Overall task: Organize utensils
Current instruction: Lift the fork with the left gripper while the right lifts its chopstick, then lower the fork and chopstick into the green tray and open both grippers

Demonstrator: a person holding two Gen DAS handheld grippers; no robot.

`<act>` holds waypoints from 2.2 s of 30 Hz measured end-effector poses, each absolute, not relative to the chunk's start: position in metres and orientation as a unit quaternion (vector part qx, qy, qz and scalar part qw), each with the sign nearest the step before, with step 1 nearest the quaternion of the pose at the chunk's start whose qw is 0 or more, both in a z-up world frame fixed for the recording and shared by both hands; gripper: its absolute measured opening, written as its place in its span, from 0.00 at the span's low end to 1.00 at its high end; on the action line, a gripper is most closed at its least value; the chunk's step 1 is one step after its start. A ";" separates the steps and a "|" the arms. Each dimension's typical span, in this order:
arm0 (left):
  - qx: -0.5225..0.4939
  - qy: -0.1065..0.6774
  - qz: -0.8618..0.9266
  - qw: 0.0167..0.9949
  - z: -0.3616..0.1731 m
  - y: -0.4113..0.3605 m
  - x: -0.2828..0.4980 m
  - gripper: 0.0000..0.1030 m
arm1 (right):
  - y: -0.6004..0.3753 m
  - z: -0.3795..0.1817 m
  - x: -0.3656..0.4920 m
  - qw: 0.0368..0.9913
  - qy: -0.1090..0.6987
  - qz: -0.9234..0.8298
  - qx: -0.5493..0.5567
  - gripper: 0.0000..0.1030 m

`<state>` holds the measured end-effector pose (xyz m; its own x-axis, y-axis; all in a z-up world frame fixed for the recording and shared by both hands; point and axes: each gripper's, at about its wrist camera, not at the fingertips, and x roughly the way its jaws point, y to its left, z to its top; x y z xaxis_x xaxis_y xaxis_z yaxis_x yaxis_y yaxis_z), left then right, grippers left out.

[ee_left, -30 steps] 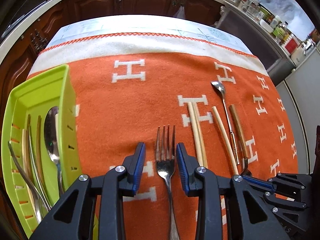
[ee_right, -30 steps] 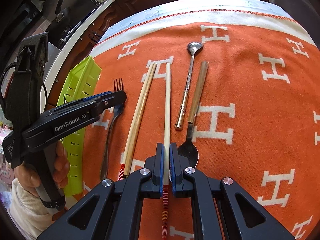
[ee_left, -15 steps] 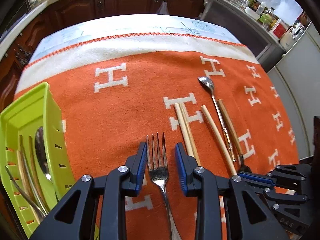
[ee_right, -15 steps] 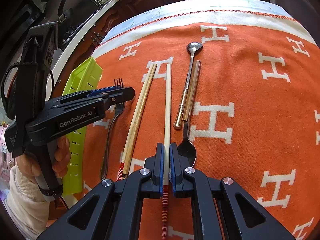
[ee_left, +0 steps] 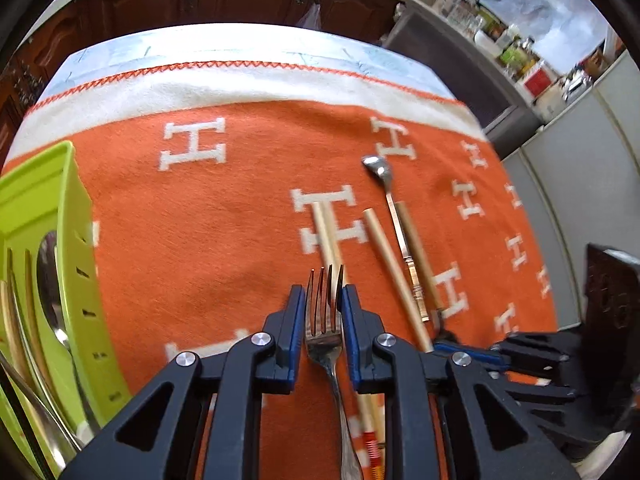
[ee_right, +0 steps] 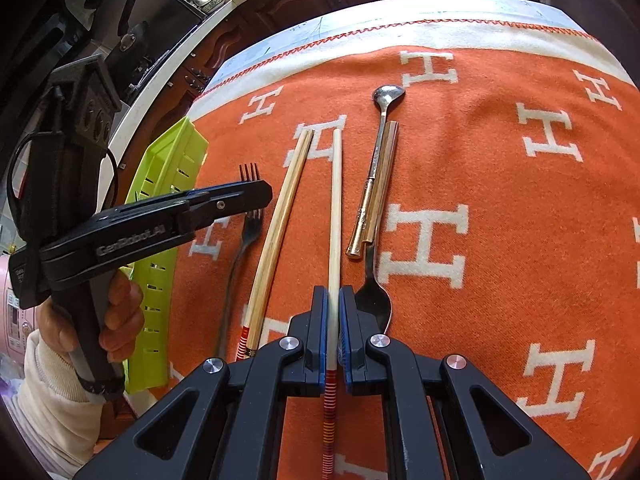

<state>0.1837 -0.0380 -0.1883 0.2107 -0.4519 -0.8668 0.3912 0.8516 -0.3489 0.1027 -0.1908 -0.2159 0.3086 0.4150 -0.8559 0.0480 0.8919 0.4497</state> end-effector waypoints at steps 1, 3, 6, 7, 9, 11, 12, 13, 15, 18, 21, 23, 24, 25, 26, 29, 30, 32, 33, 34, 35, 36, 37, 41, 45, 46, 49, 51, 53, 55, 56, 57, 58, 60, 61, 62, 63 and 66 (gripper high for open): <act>-0.037 0.568 -0.270 0.777 -0.187 -0.038 0.183 0.15 | -0.191 -0.216 0.102 0.784 0.576 0.117 0.201 0.05; -0.057 0.573 -0.270 0.772 -0.188 -0.038 0.181 0.15 | -0.191 -0.216 0.103 0.784 0.576 0.116 0.199 0.05; -0.064 0.577 -0.267 0.769 -0.191 -0.042 0.177 0.15 | -0.189 -0.215 0.103 0.785 0.575 0.115 0.198 0.05; -0.065 0.575 -0.266 0.771 -0.190 -0.043 0.176 0.15 | -0.189 -0.215 0.103 0.785 0.575 0.115 0.199 0.05; -0.069 0.567 -0.265 0.777 -0.186 -0.044 0.171 0.15 | -0.189 -0.216 0.103 0.785 0.575 0.115 0.202 0.05; -0.067 0.555 -0.261 0.787 -0.178 -0.045 0.169 0.15 | -0.189 -0.216 0.103 0.784 0.575 0.116 0.204 0.05; -0.065 0.547 -0.261 0.793 -0.174 -0.045 0.166 0.15 | -0.190 -0.216 0.103 0.784 0.574 0.116 0.203 0.05; -0.061 0.540 -0.260 0.798 -0.170 -0.044 0.165 0.15 | -0.190 -0.216 0.103 0.784 0.575 0.116 0.204 0.05; -0.044 0.526 -0.258 0.809 -0.162 -0.046 0.160 0.14 | -0.189 -0.215 0.103 0.785 0.575 0.115 0.202 0.05; -0.035 0.516 -0.261 0.815 -0.153 -0.046 0.152 0.14 | -0.188 -0.213 0.101 0.788 0.573 0.110 0.199 0.05; -0.039 0.510 -0.264 0.818 -0.143 -0.041 0.146 0.13 | -0.189 -0.207 0.098 0.791 0.566 0.108 0.204 0.05; -0.046 0.505 -0.264 0.821 -0.137 -0.034 0.141 0.13 | -0.190 -0.201 0.096 0.794 0.561 0.110 0.206 0.05; -0.050 0.503 -0.264 0.822 -0.133 -0.030 0.138 0.13 | -0.189 -0.197 0.095 0.796 0.557 0.113 0.208 0.05; -0.054 0.501 -0.265 0.822 -0.131 -0.026 0.136 0.12 | -0.188 -0.193 0.093 0.797 0.555 0.116 0.208 0.05; -0.059 0.496 -0.267 0.824 -0.126 -0.022 0.132 0.11 | -0.187 -0.189 0.092 0.799 0.552 0.120 0.207 0.05; -0.062 0.487 -0.269 0.828 -0.120 -0.014 0.123 0.03 | -0.180 -0.178 0.088 0.803 0.545 0.132 0.201 0.05; -0.063 0.487 -0.270 0.828 -0.119 -0.012 0.120 0.02 | -0.177 -0.174 0.087 0.805 0.543 0.134 0.199 0.05; -0.066 0.487 -0.270 0.828 -0.119 -0.008 0.115 0.02 | -0.173 -0.169 0.084 0.806 0.541 0.137 0.197 0.05; -0.067 0.487 -0.271 0.828 -0.118 -0.007 0.113 0.02 | -0.171 -0.167 0.083 0.806 0.541 0.138 0.196 0.05; -0.069 0.486 -0.270 0.829 -0.117 -0.006 0.111 0.02 | -0.168 -0.164 0.081 0.808 0.540 0.137 0.194 0.05; -0.071 0.485 -0.269 0.829 -0.116 -0.004 0.109 0.02 | -0.166 -0.161 0.079 0.809 0.539 0.137 0.193 0.05; -0.072 0.484 -0.269 0.830 -0.114 -0.002 0.107 0.01 | -0.165 -0.159 0.078 0.810 0.537 0.137 0.192 0.05; -0.072 0.483 -0.268 0.830 -0.111 -0.001 0.106 0.01 | -0.163 -0.154 0.075 0.812 0.534 0.138 0.190 0.05; -0.061 0.471 -0.262 0.840 -0.087 0.010 0.097 0.01 | -0.158 -0.135 0.070 0.818 0.524 0.148 0.186 0.05; -0.043 0.443 -0.247 0.861 -0.055 0.027 0.084 0.01 | -0.144 -0.109 0.064 0.823 0.512 0.167 0.179 0.05; -0.033 0.437 -0.237 0.867 -0.046 0.032 0.080 0.01 | -0.141 -0.104 0.064 0.824 0.510 0.172 0.178 0.05; -0.006 0.418 -0.204 0.885 -0.023 0.050 0.067 0.01 | -0.124 -0.088 0.065 0.827 0.503 0.191 0.162 0.05; 0.006 0.412 -0.185 0.892 -0.013 0.060 0.060 0.01 | -0.109 -0.078 0.066 0.827 0.502 0.205 0.148 0.05; 0.013 0.410 -0.170 0.896 -0.005 0.072 0.053 0.01 | -0.091 -0.073 0.071 0.826 0.502 0.219 0.135 0.05; 0.018 0.410 -0.156 0.899 0.000 0.082 0.048 0.01 | -0.071 -0.070 0.076 0.820 0.506 0.238 0.125 0.05; 0.021 0.411 -0.149 0.899 0.002 0.087 0.045 0.01 | -0.062 -0.070 0.077 0.817 0.508 0.244 0.124 0.05; 0.024 0.412 -0.144 0.900 0.003 0.092 0.042 0.01 | -0.053 -0.070 0.079 0.813 0.511 0.251 0.123 0.05; 0.024 0.413 -0.140 0.900 0.005 0.097 0.040 0.01 | -0.043 -0.072 0.083 0.807 0.515 0.260 0.124 0.05; 0.025 0.415 -0.128 0.901 0.007 0.108 0.038 0.01 | -0.023 -0.076 0.090 0.797 0.522 0.276 0.125 0.05; 0.026 0.416 -0.121 0.901 0.008 0.113 0.039 0.01 | -0.014 -0.079 0.092 0.793 0.525 0.283 0.126 0.05; 0.026 0.418 -0.116 0.901 0.007 0.118 0.040 0.01 | -0.006 -0.083 0.096 0.787 0.530 0.289 0.129 0.05; 0.027 0.421 -0.111 0.900 0.006 0.122 0.043 0.01 | 0.002 -0.088 0.100 0.780 0.536 0.296 0.131 0.05; 0.030 0.435 -0.091 0.895 -0.005 0.129 0.057 0.02 | 0.025 -0.104 0.110 0.762 0.550 0.311 0.143 0.05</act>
<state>0.0574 0.1289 -0.0051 0.6045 -0.1373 -0.7847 0.1902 0.9814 -0.0252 0.1096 0.0250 -0.1041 0.2016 0.6316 -0.7486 -0.3170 0.7652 0.5603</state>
